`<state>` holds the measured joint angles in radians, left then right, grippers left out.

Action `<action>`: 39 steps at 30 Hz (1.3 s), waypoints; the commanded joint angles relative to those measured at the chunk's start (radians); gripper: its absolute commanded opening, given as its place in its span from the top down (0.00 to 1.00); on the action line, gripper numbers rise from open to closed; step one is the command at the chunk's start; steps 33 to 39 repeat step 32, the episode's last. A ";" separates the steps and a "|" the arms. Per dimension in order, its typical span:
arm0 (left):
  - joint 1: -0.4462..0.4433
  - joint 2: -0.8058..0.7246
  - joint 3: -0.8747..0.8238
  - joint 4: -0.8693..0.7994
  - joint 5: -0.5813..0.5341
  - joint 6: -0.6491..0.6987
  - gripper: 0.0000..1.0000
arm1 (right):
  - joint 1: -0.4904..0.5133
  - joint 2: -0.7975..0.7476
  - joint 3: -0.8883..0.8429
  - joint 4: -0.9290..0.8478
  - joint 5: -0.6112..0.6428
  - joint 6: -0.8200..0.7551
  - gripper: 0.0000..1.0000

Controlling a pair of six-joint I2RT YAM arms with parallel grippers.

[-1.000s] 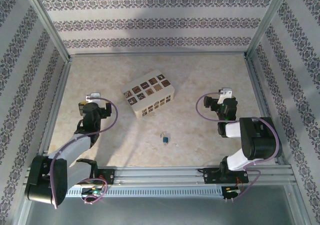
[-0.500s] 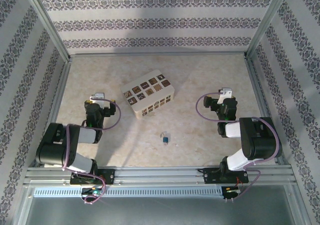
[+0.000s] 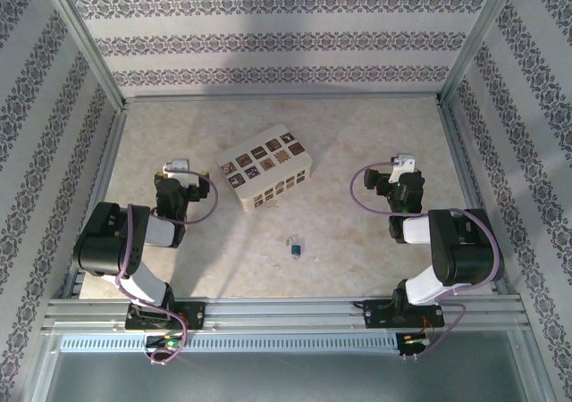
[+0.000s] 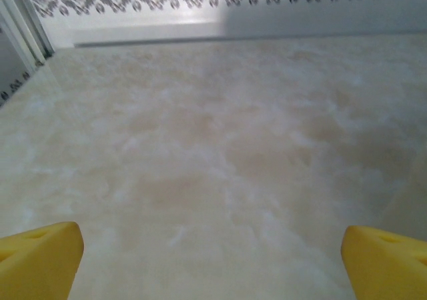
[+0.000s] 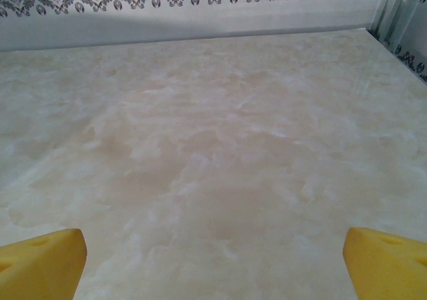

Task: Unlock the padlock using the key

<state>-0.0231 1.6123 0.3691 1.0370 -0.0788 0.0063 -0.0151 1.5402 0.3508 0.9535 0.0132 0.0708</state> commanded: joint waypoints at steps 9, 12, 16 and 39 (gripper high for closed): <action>0.017 -0.016 0.004 -0.054 0.008 -0.023 0.01 | 0.015 -0.011 0.017 0.007 0.013 -0.022 0.02; 0.017 -0.016 0.004 -0.056 0.008 -0.023 0.01 | 0.016 -0.011 0.018 0.005 0.016 -0.023 0.02; 0.017 -0.017 0.005 -0.057 0.009 -0.023 0.01 | 0.017 -0.011 0.019 0.004 0.017 -0.023 0.02; 0.017 -0.017 0.005 -0.056 0.008 -0.023 0.01 | 0.030 -0.011 0.024 -0.006 0.035 -0.035 0.02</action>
